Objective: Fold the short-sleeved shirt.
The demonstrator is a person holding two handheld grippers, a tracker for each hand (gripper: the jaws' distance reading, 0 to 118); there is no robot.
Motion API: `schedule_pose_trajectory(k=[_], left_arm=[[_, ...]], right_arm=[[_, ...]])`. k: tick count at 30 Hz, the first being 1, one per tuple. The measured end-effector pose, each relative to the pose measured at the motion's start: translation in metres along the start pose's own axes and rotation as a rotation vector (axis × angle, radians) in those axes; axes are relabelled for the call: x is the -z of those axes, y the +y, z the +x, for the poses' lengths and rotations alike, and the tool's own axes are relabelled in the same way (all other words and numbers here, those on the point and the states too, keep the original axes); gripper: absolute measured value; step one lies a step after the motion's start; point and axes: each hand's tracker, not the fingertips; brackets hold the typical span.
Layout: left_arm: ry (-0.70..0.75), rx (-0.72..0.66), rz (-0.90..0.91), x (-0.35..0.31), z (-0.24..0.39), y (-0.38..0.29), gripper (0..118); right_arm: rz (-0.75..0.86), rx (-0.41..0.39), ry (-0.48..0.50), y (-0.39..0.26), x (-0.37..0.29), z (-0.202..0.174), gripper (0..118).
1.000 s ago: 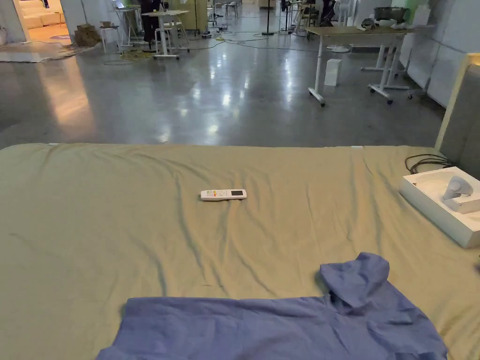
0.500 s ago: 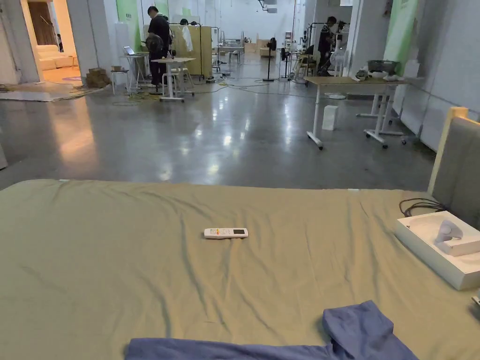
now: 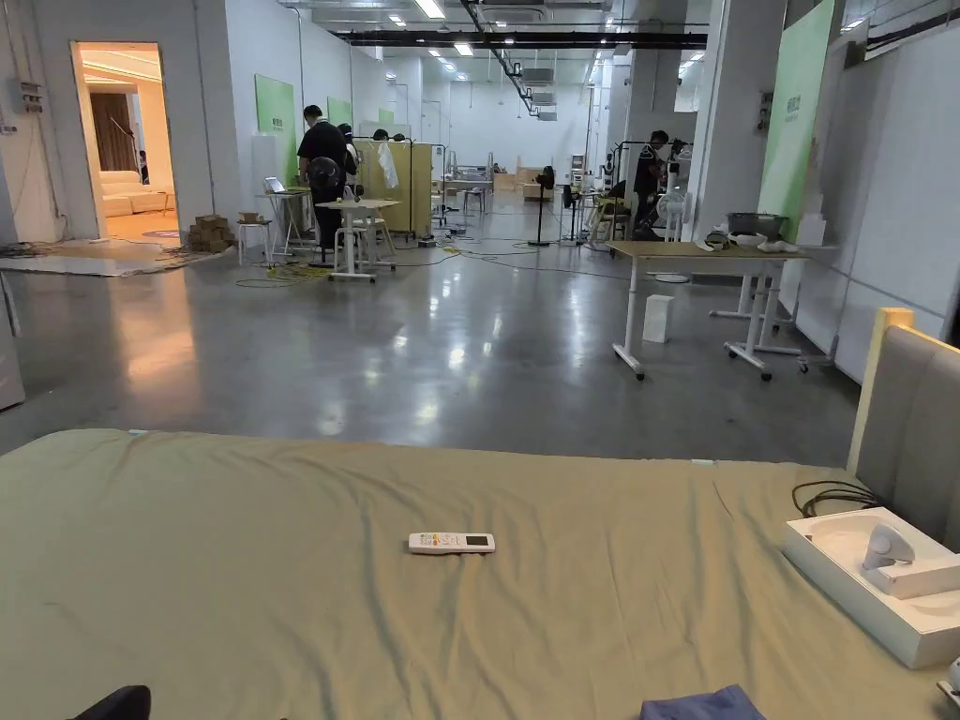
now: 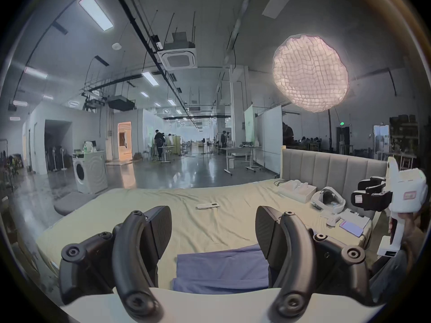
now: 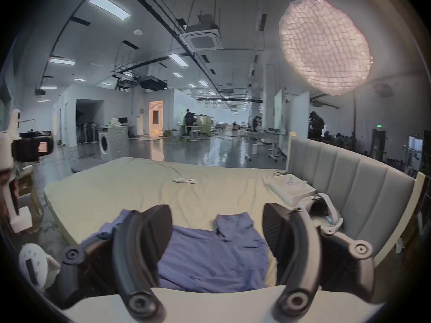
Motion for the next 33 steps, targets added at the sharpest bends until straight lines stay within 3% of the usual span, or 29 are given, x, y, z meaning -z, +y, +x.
schedule_pose_trajectory(k=[1, 3, 4, 5, 6, 8, 27, 31, 33], left_arm=[[0.018, 0.029, -0.004, 0.001, 0.004, 0.0, 79], [0.014, 0.071, -0.003, -0.001, 0.01, -0.003, 70], [0.023, 0.075, -0.012, -0.001, 0.013, -0.001, 59], [0.017, 0.076, -0.022, -0.002, 0.015, -0.002, 29], [0.001, 0.077, -0.03, -0.002, 0.015, -0.004, 7], [0.023, 0.076, -0.025, -0.004, 0.016, -0.006, 1], [-0.068, 0.033, -0.088, 0.011, 0.013, -0.011, 1], [-0.046, -0.033, -0.168, 0.039, -0.01, -0.019, 1], [-0.046, -0.103, -0.315, 0.069, -0.031, -0.028, 2]], right_arm=[[-0.008, 0.011, 0.034, 0.001, -0.001, -0.003, 76], [0.01, 0.018, 0.03, -0.002, -0.003, -0.01, 45], [0.013, 0.011, 0.034, -0.003, -0.003, -0.013, 34], [0.013, -0.001, 0.037, -0.002, -0.004, -0.016, 26], [0.007, -0.016, 0.032, -0.002, -0.004, -0.019, 21], [0.008, -0.027, 0.034, -0.002, -0.004, -0.022, 0], [-0.009, 0.013, 0.05, -0.005, 0.004, -0.018, 0], [-0.043, 0.055, 0.053, -0.012, 0.011, -0.012, 0], [-0.071, 0.072, 0.053, -0.02, 0.015, -0.008, 0]])
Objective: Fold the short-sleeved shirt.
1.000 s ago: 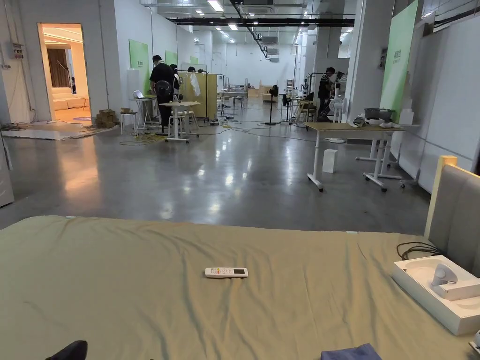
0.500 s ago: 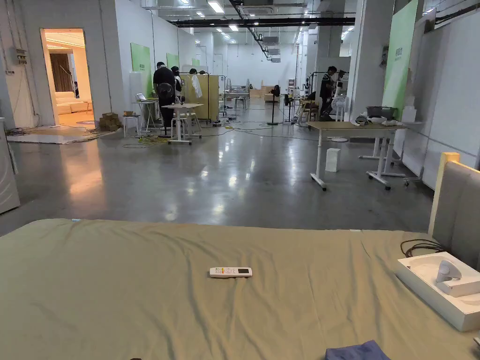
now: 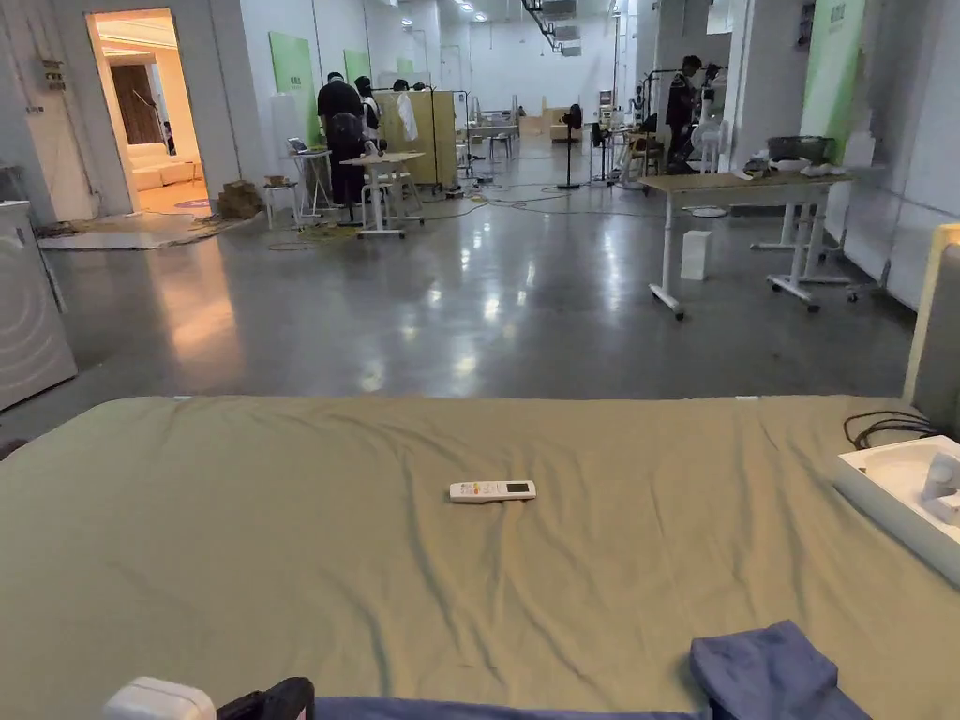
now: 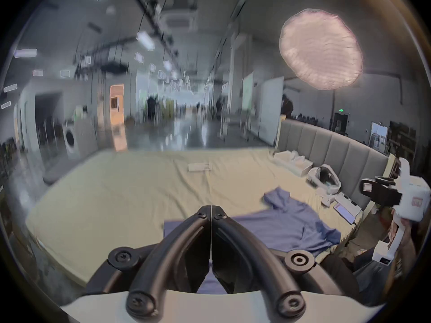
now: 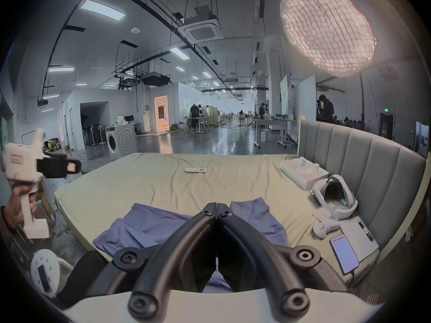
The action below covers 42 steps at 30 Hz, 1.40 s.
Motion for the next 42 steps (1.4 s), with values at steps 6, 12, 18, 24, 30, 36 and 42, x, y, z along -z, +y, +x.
schedule_pose_trajectory(k=[6, 12, 18, 24, 30, 36, 42], left_arm=[[-0.011, -0.19, -0.275, 0.124, -0.095, -0.033, 94], [0.133, -0.185, -0.512, 0.258, -0.136, -0.07, 94], [0.154, -0.071, -0.605, 0.332, -0.144, -0.094, 94], [0.175, -0.025, -0.665, 0.353, -0.127, -0.096, 60], [0.128, 0.068, -0.669, 0.345, -0.091, -0.097, 11], [0.148, 0.031, -0.757, 0.365, -0.1, -0.098, 11], [0.135, -0.042, -0.82, 0.378, -0.117, -0.087, 11]], right_arm=[[-0.109, 0.044, 0.024, -0.03, 0.017, 0.012, 0], [-0.211, 0.06, -0.014, -0.053, 0.034, 0.023, 0], [-0.286, 0.091, -0.07, -0.066, 0.043, 0.039, 0], [-0.314, 0.073, -0.105, -0.076, 0.052, 0.044, 0], [-0.33, 0.089, -0.073, -0.08, 0.06, 0.039, 0], [-0.325, 0.061, -0.069, -0.065, 0.099, 0.061, 0], [-0.542, 0.054, -0.005, -0.061, 0.213, 0.133, 43]])
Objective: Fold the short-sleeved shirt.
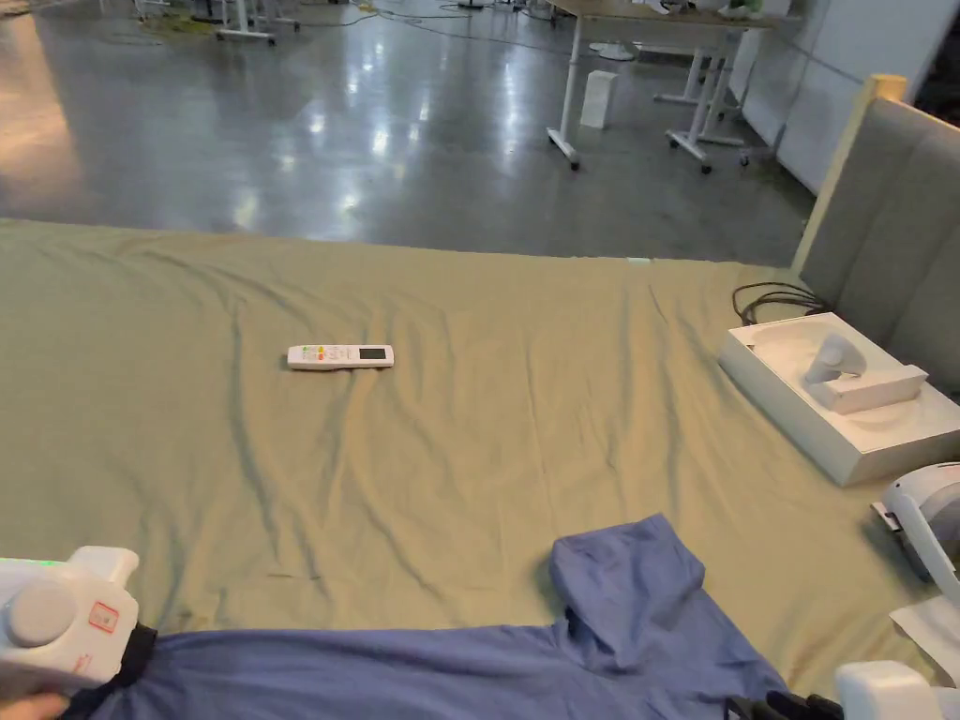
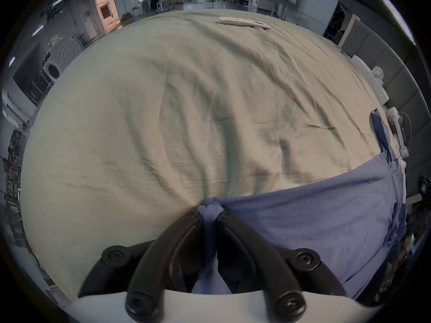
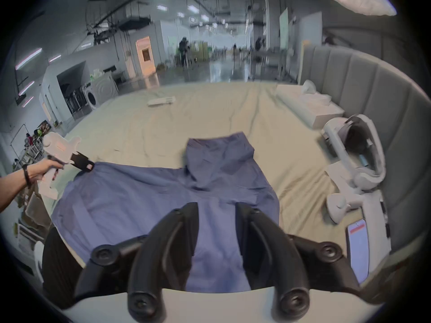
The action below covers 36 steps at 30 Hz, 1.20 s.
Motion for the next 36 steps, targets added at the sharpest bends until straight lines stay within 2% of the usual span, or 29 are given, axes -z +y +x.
schedule_pose_trajectory(k=[1, 2, 3, 4, 6, 8, 10, 11, 12, 15, 18, 20, 21, 26, 29, 32, 36], left_arm=[[-0.001, 0.002, -0.008, -0.005, 0.005, -0.001, 11], [-0.001, 0.003, -0.014, -0.005, 0.006, 0.0, 11], [-0.002, 0.004, -0.02, -0.005, 0.006, 0.0, 11], [-0.004, 0.008, -0.025, -0.005, 0.006, 0.0, 11], [-0.013, 0.011, -0.034, -0.007, 0.005, 0.002, 11], [-0.027, -0.004, -0.035, -0.008, 0.003, 0.0, 11], [-0.031, -0.01, -0.032, -0.008, 0.003, 0.0, 11], [-0.034, -0.007, -0.03, -0.009, 0.004, -0.001, 11], [-0.033, 0.003, -0.029, -0.01, 0.004, -0.002, 11], [-0.037, 0.012, -0.026, -0.01, 0.004, -0.001, 11], [-0.029, 0.033, -0.018, -0.01, 0.006, -0.002, 11], [-0.022, 0.047, -0.009, -0.011, 0.008, -0.005, 11], [-0.018, 0.055, -0.002, -0.011, 0.008, -0.006, 11], [-0.029, 0.052, 0.11, -0.032, 0.007, -0.022, 11], [-0.154, -0.011, 0.241, -0.089, -0.004, -0.043, 10], [-0.188, 0.012, 0.34, -0.147, -0.012, -0.084, 10], [-0.254, -0.011, 0.348, -0.19, -0.033, -0.158, 10]], right_arm=[[-0.034, 0.008, 0.003, 0.008, 0.018, 0.011, 58], [-0.086, 0.007, 0.004, 0.017, 0.039, 0.022, 87], [-0.151, -0.006, 0.0, 0.028, 0.064, 0.032, 95], [-0.223, -0.017, -0.008, 0.037, 0.087, 0.04, 92], [-0.243, -0.031, -0.096, 0.05, 0.123, 0.048, 92], [-0.344, -0.046, -0.117, 0.057, 0.152, 0.053, 92], [-0.348, -0.077, -0.142, 0.058, 0.166, 0.052, 92], [-0.359, -0.114, -0.165, 0.058, 0.173, 0.051, 90], [-0.374, -0.113, -0.201, 0.055, 0.178, 0.05, 84], [-0.371, -0.055, -0.14, 0.053, 0.175, 0.051, 76], [-0.346, -0.027, -0.116, 0.052, 0.164, 0.051, 40], [-0.337, -0.015, -0.098, 0.051, 0.16, 0.052, 10], [-0.336, -0.009, -0.088, 0.051, 0.16, 0.053, 3], [-0.291, 0.042, -0.061, 0.053, 0.136, 0.052, 1], [-0.168, 0.036, -0.02, 0.055, 0.082, 0.043, 1], [-0.085, 0.109, 0.031, 0.04, 0.019, 0.036, 1], [-0.035, 0.108, 0.018, -0.016, -0.057, 0.02, 1]])
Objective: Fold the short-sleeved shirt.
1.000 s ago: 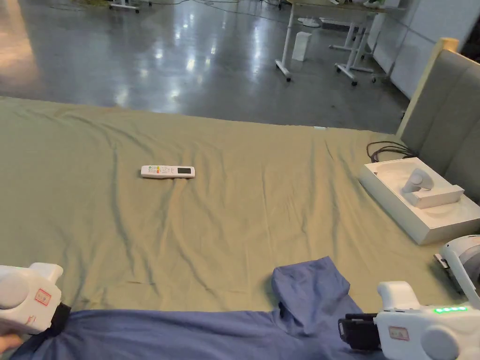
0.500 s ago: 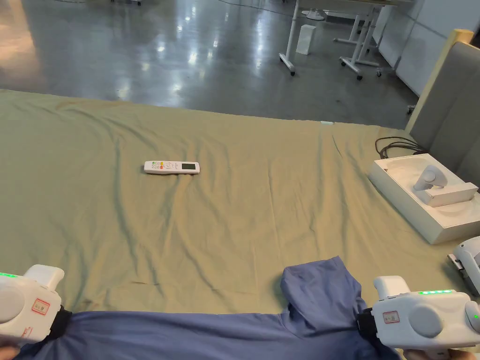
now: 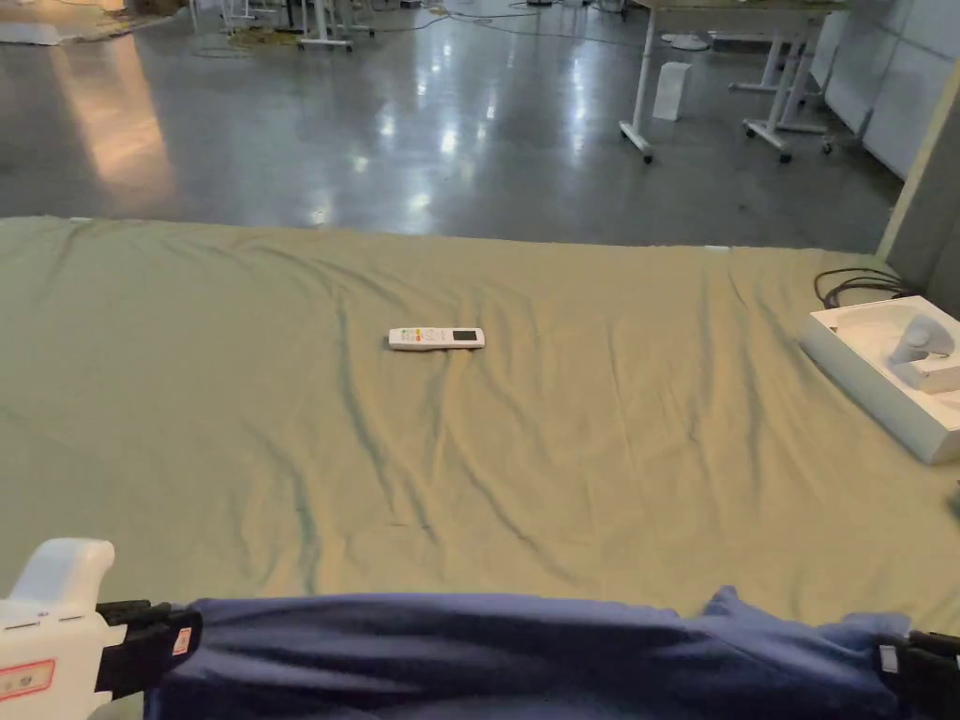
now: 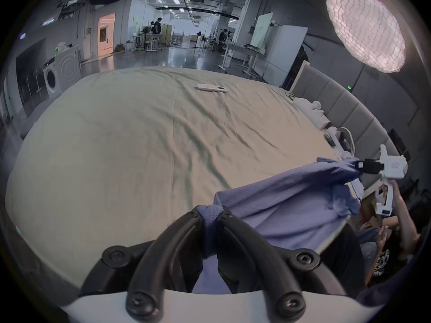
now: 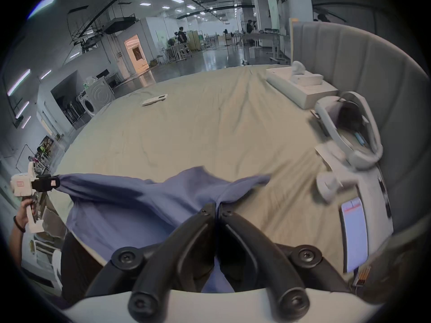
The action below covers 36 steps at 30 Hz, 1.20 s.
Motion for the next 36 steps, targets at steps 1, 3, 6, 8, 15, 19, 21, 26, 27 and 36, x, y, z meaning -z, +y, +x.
schedule_pose_trajectory(k=[1, 3, 6, 8, 15, 19, 21, 26, 27, 36], left_arm=[[0.002, -0.018, -0.005, -0.008, -0.004, -0.013, 10], [-0.021, -0.086, -0.011, -0.023, -0.012, -0.045, 10], [0.001, -0.109, -0.063, -0.02, -0.019, -0.085, 10], [0.007, -0.124, -0.102, -0.009, -0.023, -0.102, 10], [0.045, -0.163, -0.033, 0.034, -0.035, -0.116, 62], [0.021, -0.158, -0.031, 0.022, -0.03, -0.116, 86], [0.099, -0.005, 0.18, -0.013, -0.011, -0.113, 86], [0.045, 0.095, 0.466, -0.098, 0.039, -0.075, 86], [0.048, 0.108, 0.531, -0.115, 0.053, -0.067, 86], [0.161, 0.237, 0.811, -0.179, 0.158, -0.055, 87]], right_arm=[[-0.001, -0.003, -0.008, -0.015, -0.013, -0.002, 1], [-0.004, -0.009, -0.031, -0.049, -0.033, -0.004, 1], [-0.038, -0.005, -0.053, -0.09, -0.044, -0.007, 1], [-0.055, -0.003, -0.07, -0.107, -0.036, -0.01, 1], [-0.031, 0.016, -0.102, -0.131, 0.012, 0.002, 7], [-0.028, 0.022, -0.093, -0.134, 0.009, 0.014, 71], [0.039, 0.066, -0.167, -0.13, -0.008, 0.013, 71], [0.32, 0.088, -0.103, -0.097, -0.083, -0.02, 71], [0.382, 0.066, -0.086, -0.087, -0.101, -0.033, 71], [0.666, -0.204, -0.076, -0.057, -0.171, -0.144, 72]])
